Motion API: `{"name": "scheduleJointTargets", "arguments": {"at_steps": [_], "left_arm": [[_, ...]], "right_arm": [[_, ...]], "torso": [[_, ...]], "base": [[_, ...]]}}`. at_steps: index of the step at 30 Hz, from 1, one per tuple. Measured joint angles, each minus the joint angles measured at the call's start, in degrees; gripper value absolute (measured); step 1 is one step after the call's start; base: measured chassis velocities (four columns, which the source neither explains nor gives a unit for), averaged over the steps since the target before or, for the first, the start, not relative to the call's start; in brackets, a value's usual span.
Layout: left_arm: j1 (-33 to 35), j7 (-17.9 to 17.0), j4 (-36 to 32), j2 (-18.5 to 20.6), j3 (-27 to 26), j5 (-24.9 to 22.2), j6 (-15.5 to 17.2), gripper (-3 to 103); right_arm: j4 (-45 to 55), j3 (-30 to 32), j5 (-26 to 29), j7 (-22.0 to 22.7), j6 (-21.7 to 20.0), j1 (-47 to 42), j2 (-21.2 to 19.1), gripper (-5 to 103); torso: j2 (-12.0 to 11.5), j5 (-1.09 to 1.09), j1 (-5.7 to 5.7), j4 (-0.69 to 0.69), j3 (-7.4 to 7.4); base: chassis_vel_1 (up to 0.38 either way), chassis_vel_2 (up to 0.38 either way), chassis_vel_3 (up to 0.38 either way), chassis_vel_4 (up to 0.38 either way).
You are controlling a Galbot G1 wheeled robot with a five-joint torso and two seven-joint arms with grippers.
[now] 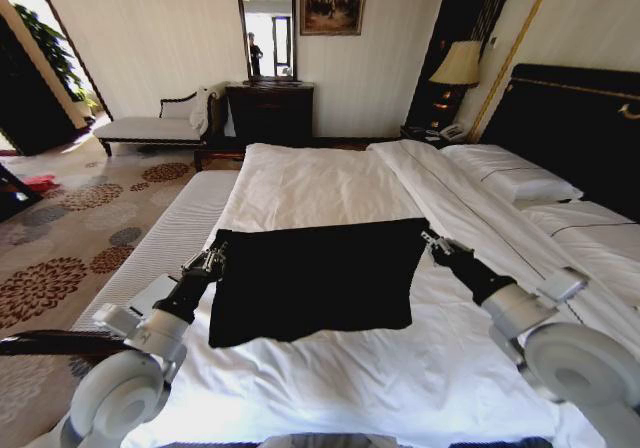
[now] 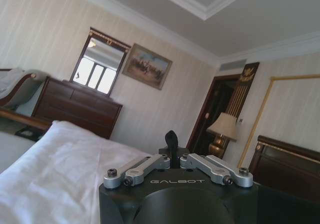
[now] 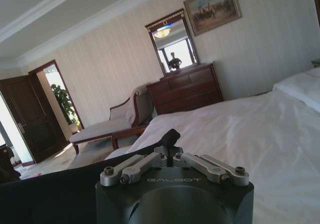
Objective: Fold the clothes on the bed.
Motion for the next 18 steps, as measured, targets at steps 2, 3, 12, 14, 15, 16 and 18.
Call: {"name": "scheduleJointTargets", "arguments": {"at_steps": [2,3,12,14,15,16,18], "left_arm": [[-0.5,-0.4,1.5,-0.2,1.5,0.6,0.0,3],[-1.6,-0.7,2.9,-0.2,3.1,1.0,0.0,3],[-15.6,-3.1,17.6,1.1,15.1,1.0,0.9,3],[-21.0,-3.1,22.6,1.0,18.1,0.4,1.0,3],[-23.3,-3.0,24.7,0.8,19.6,0.1,1.0,3],[-25.6,-2.9,26.6,0.7,21.1,0.0,1.0,3],[-28.4,-2.9,28.8,0.4,23.0,-0.3,1.0,3]], "right_arm": [[-1.0,-2.0,-0.1,0.9,-0.4,0.9,0.3,0],[-2.8,-4.2,-0.1,1.8,-0.7,2.6,0.3,0],[-18.1,-19.9,-0.6,3.7,-1.0,19.0,-2.3,0],[-22.9,-24.2,-0.6,3.4,-0.8,23.8,-2.9,0],[-24.7,-25.7,-0.6,3.3,-0.6,25.8,-3.1,0],[-26.7,-27.5,-0.5,3.0,-0.4,28.1,-3.2,0],[-28.7,-29.2,-0.6,2.8,-0.1,30.3,-3.1,0]], "torso": [[0.0,-0.02,0.0,0.01,0.0],[0.0,-0.02,0.0,0.02,0.0],[0.0,0.0,0.05,0.02,0.04],[0.0,-0.01,0.04,0.03,0.03],[0.0,0.0,0.04,0.03,0.03],[0.0,-0.02,0.04,0.03,0.03],[0.0,-0.01,0.04,0.02,0.03]], "base": [[0.0,0.0,0.0,0.0],[0.0,0.0,0.0,0.0],[0.0,0.0,0.0,0.0],[0.0,0.0,0.0,0.0],[0.0,0.0,0.0,0.0],[0.0,0.0,0.0,0.0],[0.0,0.0,0.0,0.0]]}}
